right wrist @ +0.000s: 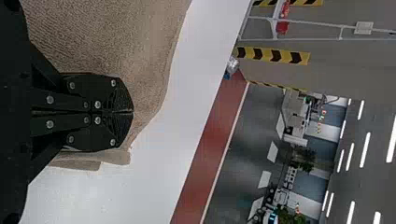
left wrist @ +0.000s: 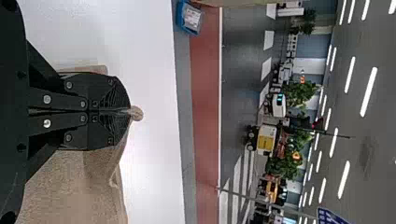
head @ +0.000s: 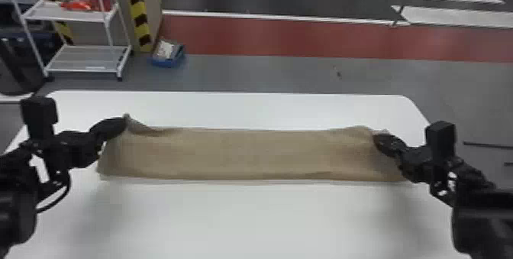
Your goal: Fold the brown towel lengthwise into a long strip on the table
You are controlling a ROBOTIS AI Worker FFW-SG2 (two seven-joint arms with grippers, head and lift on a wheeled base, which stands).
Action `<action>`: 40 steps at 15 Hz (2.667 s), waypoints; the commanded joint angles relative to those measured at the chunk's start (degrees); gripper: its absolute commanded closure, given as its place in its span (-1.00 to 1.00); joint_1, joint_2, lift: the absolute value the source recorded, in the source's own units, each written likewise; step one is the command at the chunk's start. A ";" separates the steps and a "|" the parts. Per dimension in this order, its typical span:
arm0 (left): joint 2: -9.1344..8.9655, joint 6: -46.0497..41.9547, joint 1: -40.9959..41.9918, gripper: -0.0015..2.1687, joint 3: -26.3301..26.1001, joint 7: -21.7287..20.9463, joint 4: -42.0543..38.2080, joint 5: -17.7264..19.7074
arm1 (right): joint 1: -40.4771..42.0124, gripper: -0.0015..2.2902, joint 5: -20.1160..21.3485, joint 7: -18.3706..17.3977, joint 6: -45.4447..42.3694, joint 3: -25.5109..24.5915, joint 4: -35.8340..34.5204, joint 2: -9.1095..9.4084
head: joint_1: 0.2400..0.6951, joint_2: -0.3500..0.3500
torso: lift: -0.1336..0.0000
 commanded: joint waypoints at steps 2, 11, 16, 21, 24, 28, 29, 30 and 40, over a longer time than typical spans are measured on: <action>0.00 3.21 5.04 0.23 3.89 -0.09 -8.63 2.42 | 2.02 0.14 -0.37 0.00 -0.14 -1.63 -3.68 -0.08 | 1.00 -0.32 | -0.74; -0.08 7.96 10.05 0.23 6.53 -0.09 -16.54 3.30 | 5.10 0.13 0.42 -1.76 -1.55 -2.33 -9.30 0.80 | 1.00 -0.29 | -0.74; -0.17 7.78 10.05 0.23 4.86 0.26 -16.36 2.42 | 11.43 0.13 1.48 -6.06 -3.66 -3.47 -14.75 1.24 | 1.00 -0.34 | -0.74; -0.52 5.85 9.79 0.23 4.68 1.41 -15.22 1.89 | 12.04 0.13 2.80 -8.17 -5.41 -3.21 -13.52 1.33 | 1.00 -0.38 | -0.74; -0.52 -0.13 8.38 0.23 3.19 2.29 -11.09 1.45 | 11.69 0.13 5.70 -9.76 -6.29 -1.54 -12.12 1.33 | 1.00 -0.37 | -0.74; -0.52 -3.82 5.48 0.23 0.46 4.22 -6.69 1.19 | 10.37 0.13 7.54 -11.51 -6.65 0.31 -10.45 1.33 | 1.00 -0.34 | -0.74; -0.52 -4.87 4.60 0.23 -0.24 5.01 -5.64 0.75 | 9.93 0.13 7.89 -12.39 -6.65 0.66 -10.10 1.33 | 1.00 -0.34 | -0.74; -0.79 -6.10 3.99 0.23 -0.68 5.36 -4.76 -0.30 | 9.49 0.13 8.25 -13.01 -6.65 1.10 -9.57 1.33 | 1.00 -0.34 | -0.74; -0.88 -9.44 0.82 0.23 -2.26 8.17 1.74 -4.35 | 4.66 0.13 10.27 -16.00 -6.65 3.74 -3.42 1.50 | 1.00 -0.31 | -0.74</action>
